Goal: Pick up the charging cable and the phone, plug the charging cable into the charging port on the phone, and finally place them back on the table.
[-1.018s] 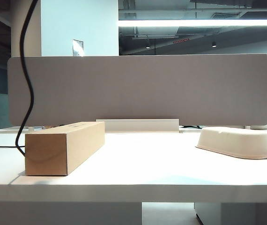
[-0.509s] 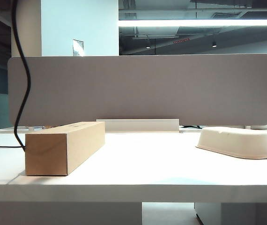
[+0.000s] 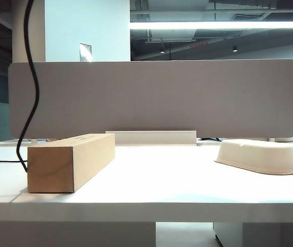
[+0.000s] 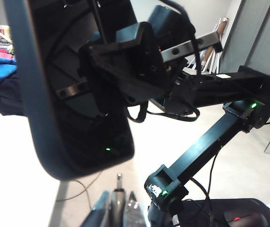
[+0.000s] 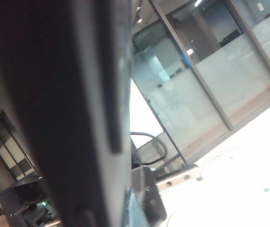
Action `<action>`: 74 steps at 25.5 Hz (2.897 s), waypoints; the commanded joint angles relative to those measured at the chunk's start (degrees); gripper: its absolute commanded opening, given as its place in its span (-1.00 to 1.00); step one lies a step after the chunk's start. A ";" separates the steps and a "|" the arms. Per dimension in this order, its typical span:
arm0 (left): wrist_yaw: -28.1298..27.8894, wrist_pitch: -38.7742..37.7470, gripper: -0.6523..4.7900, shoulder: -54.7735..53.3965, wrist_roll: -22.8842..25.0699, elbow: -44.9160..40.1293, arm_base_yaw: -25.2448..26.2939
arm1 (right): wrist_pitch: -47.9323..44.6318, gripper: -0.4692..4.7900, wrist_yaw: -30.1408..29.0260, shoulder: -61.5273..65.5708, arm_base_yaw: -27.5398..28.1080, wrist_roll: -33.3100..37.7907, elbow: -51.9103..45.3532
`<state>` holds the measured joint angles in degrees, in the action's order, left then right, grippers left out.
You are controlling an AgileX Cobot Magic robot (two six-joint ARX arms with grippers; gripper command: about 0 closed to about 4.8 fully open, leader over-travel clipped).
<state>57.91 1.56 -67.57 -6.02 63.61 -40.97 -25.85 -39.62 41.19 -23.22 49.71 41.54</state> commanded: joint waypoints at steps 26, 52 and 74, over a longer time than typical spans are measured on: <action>6.62 2.38 -0.78 -2.95 -4.94 0.13 3.19 | -7.41 -0.84 -0.42 3.06 -0.02 1.42 0.48; 7.41 5.79 -0.78 -2.97 -8.37 0.13 7.76 | -7.96 -0.84 -0.42 5.51 -0.02 1.01 0.48; 7.28 5.68 -0.78 -2.99 -9.05 0.13 7.76 | -11.72 -0.84 1.01 8.33 -0.02 0.66 0.48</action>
<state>65.25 6.46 -70.76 -15.05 63.59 -33.12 -35.22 -39.20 49.67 -23.22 50.57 41.58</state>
